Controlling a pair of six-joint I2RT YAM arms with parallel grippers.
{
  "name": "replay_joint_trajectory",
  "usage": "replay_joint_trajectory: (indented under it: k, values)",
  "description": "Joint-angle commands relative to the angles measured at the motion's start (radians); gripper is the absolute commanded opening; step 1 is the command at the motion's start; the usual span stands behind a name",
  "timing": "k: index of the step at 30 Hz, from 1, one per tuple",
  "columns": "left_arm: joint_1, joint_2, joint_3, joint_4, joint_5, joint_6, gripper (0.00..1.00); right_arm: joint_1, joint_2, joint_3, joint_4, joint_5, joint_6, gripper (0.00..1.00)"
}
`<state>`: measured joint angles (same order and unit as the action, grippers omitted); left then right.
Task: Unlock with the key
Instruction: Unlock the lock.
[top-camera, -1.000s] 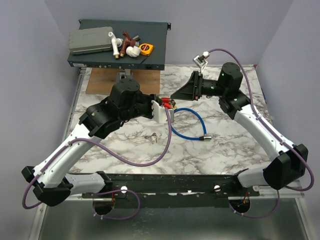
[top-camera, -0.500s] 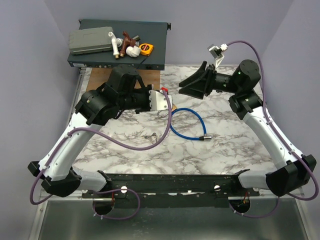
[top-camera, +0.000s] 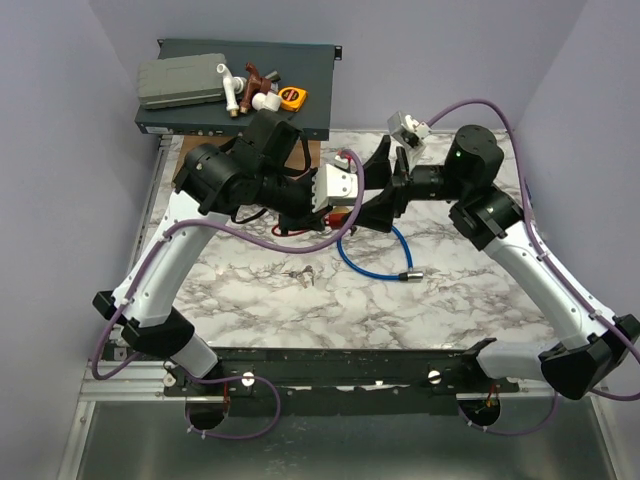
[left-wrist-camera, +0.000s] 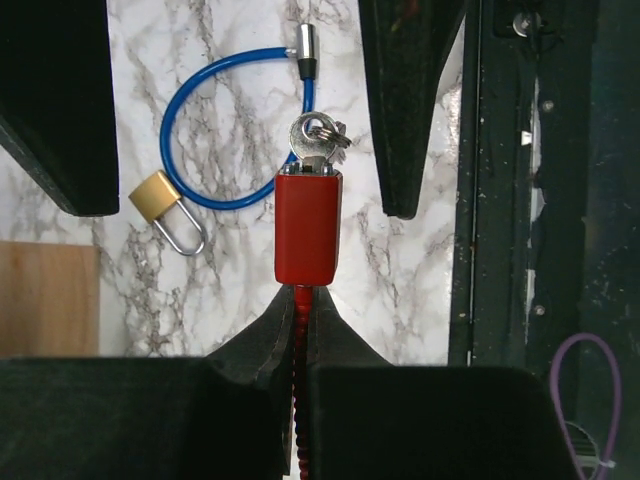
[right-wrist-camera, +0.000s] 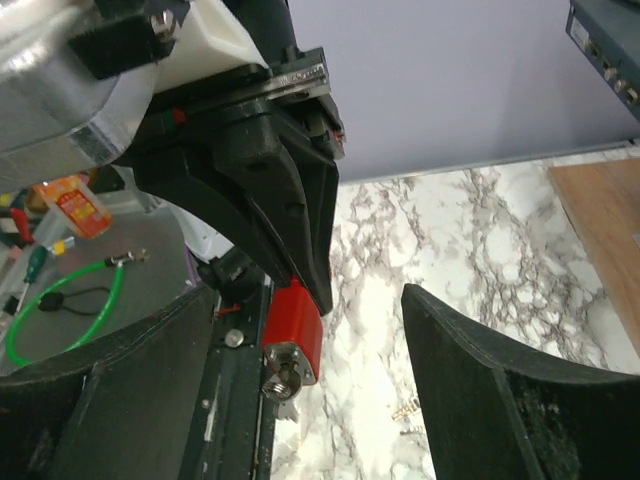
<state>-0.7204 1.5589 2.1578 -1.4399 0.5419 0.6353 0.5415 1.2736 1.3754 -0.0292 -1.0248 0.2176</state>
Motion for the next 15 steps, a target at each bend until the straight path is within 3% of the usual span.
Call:
replay_joint_trajectory:
  k: [1,8,15]
  values:
    - [0.009,0.006,0.032,-0.067,0.064,-0.037,0.0,0.02,-0.022,0.022,-0.172,0.06,-0.172,0.78]
    - [0.01,0.048,0.092,-0.113,0.069,-0.042,0.0,0.082,0.004,0.046,-0.31,0.131,-0.303,0.76]
    - [0.012,0.056,0.084,-0.128,0.095,-0.048,0.0,0.122,0.011,0.025,-0.263,0.151,-0.3,0.65]
